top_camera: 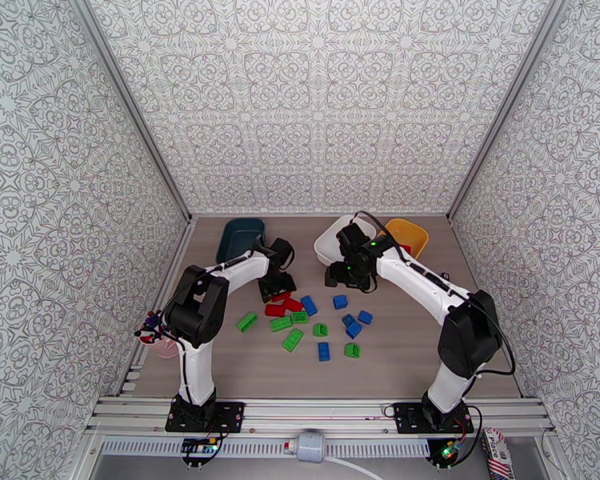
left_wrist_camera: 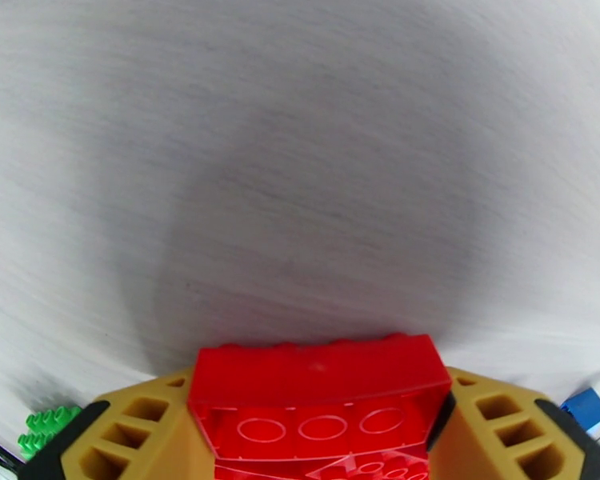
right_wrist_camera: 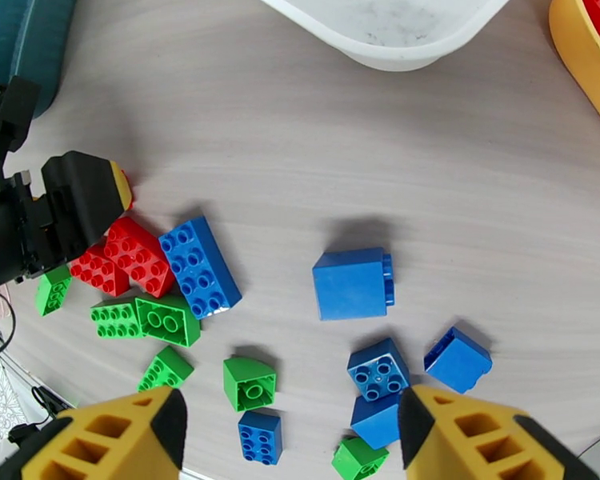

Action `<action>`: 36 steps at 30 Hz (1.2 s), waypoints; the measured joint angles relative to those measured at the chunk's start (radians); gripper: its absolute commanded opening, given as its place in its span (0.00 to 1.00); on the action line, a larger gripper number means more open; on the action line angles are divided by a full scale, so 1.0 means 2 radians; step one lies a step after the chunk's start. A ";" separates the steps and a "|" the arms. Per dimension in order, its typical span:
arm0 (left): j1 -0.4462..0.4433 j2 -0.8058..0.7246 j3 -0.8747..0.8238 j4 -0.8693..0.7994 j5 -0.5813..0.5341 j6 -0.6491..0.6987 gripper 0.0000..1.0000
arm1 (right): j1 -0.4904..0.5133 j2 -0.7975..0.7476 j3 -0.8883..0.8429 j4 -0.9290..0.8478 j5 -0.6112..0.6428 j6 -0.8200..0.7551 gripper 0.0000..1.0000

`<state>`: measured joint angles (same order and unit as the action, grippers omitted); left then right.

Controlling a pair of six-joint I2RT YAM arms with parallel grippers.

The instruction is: Sort the legos into containers by color

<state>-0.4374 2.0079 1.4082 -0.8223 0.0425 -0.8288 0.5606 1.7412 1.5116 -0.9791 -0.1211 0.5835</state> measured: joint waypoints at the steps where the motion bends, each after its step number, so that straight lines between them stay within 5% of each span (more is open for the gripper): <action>1: 0.000 -0.001 0.000 0.000 0.001 0.002 0.57 | -0.003 -0.002 -0.001 0.000 -0.002 0.002 0.74; 10: -0.009 -0.039 0.000 0.023 0.008 0.064 0.56 | -0.053 -0.026 -0.001 0.004 -0.052 0.009 0.75; 17: -0.066 -0.148 0.000 0.076 0.006 0.154 0.56 | -0.095 -0.028 0.006 0.007 -0.122 0.010 0.75; 27: -0.144 -0.224 -0.029 0.158 -0.004 0.296 0.52 | -0.122 -0.036 0.032 0.020 -0.222 0.009 0.74; 36: -0.155 -0.254 -0.045 0.174 0.023 0.364 0.52 | -0.126 -0.057 0.032 0.018 -0.306 -0.016 0.75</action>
<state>-0.7471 1.4990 1.3186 -0.4751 0.0883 -0.1009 0.3077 1.6279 1.5757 -0.9428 -0.7334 0.5518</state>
